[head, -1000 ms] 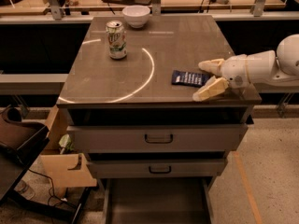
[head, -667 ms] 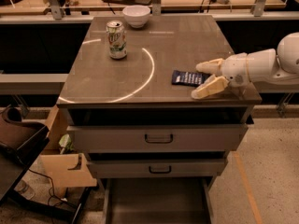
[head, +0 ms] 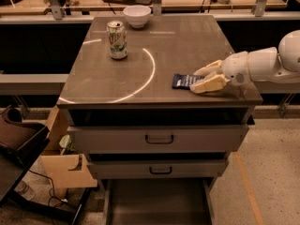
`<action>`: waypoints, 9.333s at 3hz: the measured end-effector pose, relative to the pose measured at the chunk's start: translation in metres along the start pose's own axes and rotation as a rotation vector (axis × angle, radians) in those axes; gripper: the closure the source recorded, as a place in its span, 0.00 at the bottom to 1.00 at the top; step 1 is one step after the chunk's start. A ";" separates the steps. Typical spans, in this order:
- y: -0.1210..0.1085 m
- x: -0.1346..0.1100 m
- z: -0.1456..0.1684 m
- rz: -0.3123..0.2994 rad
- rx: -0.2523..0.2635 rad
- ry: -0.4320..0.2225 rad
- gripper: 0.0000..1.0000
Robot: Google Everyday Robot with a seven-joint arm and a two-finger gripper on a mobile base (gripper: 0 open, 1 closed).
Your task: Place rxbar blueberry into bottom drawer
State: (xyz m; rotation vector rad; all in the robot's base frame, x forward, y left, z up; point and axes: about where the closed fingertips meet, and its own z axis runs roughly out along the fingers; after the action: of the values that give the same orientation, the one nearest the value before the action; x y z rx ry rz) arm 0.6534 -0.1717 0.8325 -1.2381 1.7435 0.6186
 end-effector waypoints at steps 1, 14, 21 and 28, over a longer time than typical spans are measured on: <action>0.000 0.000 0.000 0.000 0.000 0.000 1.00; 0.318 0.336 0.025 0.205 0.027 0.480 1.00; 0.297 0.342 0.356 0.297 -0.081 0.173 1.00; 0.316 0.473 0.452 0.287 -0.177 0.122 0.86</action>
Offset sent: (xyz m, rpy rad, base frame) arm -0.0109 -0.0229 0.0067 0.0601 0.0299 -0.0236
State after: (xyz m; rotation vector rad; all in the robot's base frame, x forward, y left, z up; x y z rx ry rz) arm 0.4779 0.0779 0.1738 -1.1725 2.0240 0.8970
